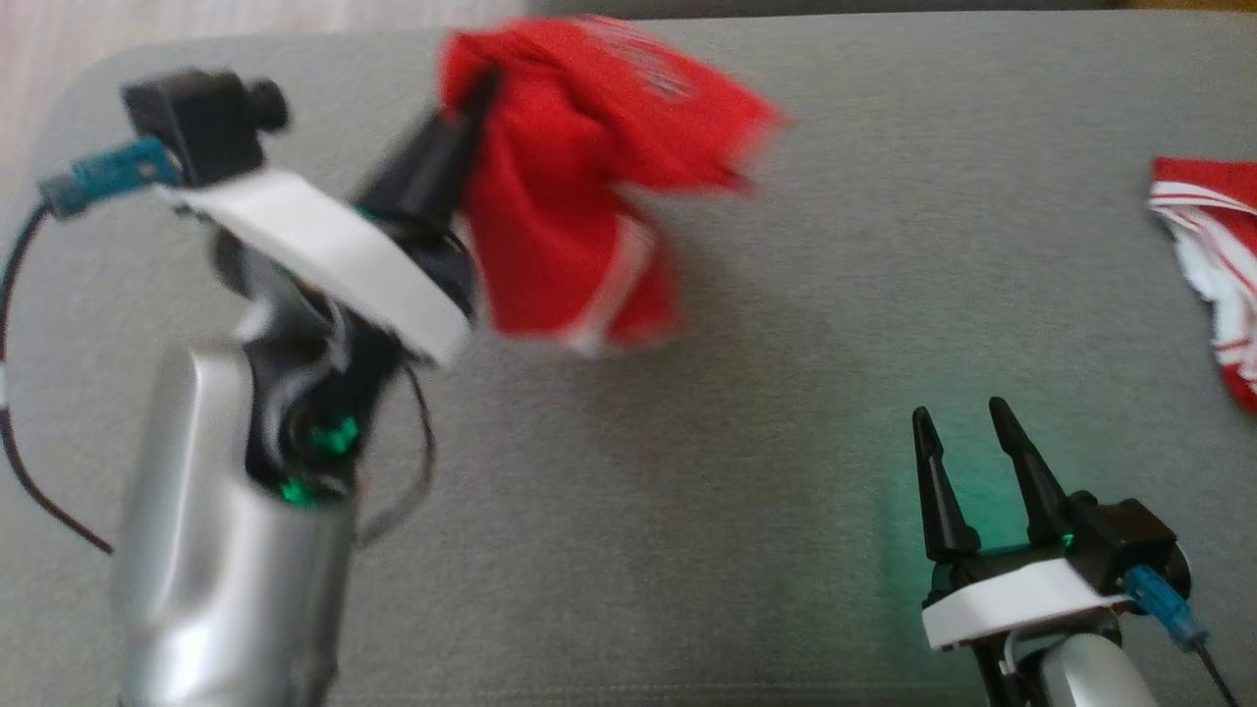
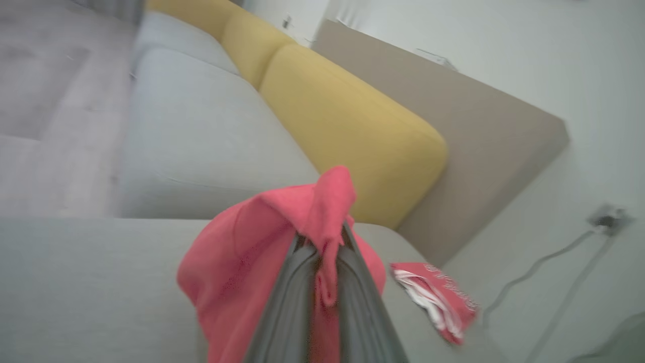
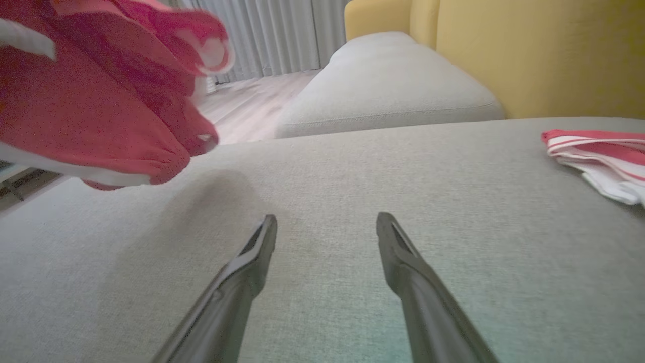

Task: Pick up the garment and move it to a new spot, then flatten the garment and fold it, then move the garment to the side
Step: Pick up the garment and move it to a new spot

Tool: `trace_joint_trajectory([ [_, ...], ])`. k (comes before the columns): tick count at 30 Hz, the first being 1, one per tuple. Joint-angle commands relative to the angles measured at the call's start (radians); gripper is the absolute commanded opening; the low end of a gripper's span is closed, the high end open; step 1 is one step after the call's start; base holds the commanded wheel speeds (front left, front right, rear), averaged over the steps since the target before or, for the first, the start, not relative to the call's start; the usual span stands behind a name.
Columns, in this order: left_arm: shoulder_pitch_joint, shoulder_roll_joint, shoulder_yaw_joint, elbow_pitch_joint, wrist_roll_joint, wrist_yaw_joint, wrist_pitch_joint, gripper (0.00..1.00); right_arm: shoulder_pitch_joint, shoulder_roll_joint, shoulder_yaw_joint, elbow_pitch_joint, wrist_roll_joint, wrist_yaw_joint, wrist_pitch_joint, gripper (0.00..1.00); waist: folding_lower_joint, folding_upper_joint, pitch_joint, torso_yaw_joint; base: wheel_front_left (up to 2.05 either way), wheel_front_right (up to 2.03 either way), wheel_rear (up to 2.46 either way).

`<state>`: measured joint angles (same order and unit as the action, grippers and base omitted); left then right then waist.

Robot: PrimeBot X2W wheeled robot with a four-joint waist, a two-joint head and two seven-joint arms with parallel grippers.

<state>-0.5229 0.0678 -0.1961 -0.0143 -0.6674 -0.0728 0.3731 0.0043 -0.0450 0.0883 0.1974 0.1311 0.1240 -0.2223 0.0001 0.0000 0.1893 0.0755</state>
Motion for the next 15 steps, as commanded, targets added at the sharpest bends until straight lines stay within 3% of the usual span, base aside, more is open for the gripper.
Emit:
trace_joint_trajectory([
  [1, -0.001, 0.01, 0.015, -0.128, -0.059, 0.027, 0.05, 0.0, -0.015, -0.005, 0.027, -0.023, 0.014, 0.007, -0.016, 1.0, -0.0001, 0.0, -0.018, -0.042, 0.0, 0.0, 0.0],
  [5, 0.09, -0.012, -0.046, -0.295, -0.22, 0.121, 0.139, 0.0, -0.021, -0.005, 0.038, -0.012, 0.031, 0.007, -0.024, 1.0, -0.0001, 0.0, -0.012, -0.094, 0.0, 0.0, 0.0],
  [8, 0.118, -0.015, -0.082, -0.305, -0.273, 0.193, 0.153, 0.0, -0.03, -0.005, 0.05, -0.002, 0.043, 0.007, -0.029, 1.0, -0.0001, 0.0, 0.001, -0.131, 0.0, 0.0, 0.0],
  [12, 0.086, -0.016, -0.091, -0.132, -0.256, 0.254, 0.127, 0.0, -0.046, -0.005, 0.065, 0.013, 0.06, 0.007, -0.034, 1.0, -0.0001, 0.0, 0.023, -0.177, 0.0, 0.0, 0.0],
  [15, 0.012, -0.007, -0.088, 0.066, -0.197, 0.263, 0.071, 0.0, -0.061, -0.005, 0.08, 0.023, 0.07, 0.007, -0.036, 1.0, -0.0001, 0.0, 0.038, -0.209, 0.0, 0.0, 0.0],
])
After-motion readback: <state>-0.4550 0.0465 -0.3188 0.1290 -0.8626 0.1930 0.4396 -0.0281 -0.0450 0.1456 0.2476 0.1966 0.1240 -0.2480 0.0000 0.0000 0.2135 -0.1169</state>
